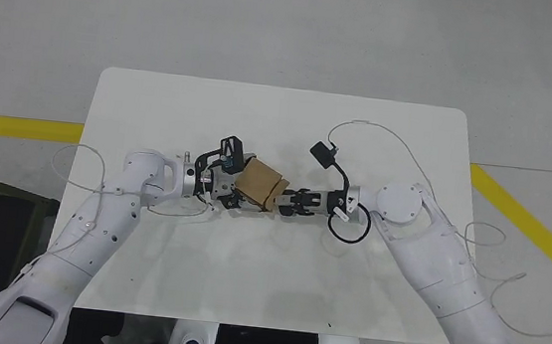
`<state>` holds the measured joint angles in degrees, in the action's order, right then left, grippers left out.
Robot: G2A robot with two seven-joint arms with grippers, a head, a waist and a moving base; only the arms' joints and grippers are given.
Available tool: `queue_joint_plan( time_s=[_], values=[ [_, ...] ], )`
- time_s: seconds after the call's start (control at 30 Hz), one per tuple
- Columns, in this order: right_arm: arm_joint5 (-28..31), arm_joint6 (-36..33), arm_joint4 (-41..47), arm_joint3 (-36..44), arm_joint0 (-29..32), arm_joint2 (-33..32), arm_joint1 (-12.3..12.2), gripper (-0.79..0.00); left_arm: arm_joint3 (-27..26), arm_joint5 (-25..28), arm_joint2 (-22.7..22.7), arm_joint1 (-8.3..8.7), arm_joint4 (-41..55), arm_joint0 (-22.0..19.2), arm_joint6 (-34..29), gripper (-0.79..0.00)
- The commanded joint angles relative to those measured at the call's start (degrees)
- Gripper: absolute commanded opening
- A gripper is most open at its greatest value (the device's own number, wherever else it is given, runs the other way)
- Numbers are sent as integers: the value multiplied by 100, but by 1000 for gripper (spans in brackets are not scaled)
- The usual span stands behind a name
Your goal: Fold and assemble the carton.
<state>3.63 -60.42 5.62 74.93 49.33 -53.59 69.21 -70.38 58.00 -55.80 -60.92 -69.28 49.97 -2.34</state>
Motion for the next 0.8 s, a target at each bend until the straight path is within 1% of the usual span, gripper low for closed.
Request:
queue_joint_plan(
  time_s=[0.0, 0.37, 0.77],
  values=[
    [3, 9, 14, -24, -28, 32, 13, -665, 0, 0, 6, 0, 0, -3, -1, 0],
    [-78, 84, -147, -112, -171, 116, 42, -690, 8, -2, -8, 5, -2, 4, 18, 0],
    [-111, 60, -191, -14, -143, 108, 32, -680, -6, -3, -22, 3, -9, 16, 35, 0]
  ],
)
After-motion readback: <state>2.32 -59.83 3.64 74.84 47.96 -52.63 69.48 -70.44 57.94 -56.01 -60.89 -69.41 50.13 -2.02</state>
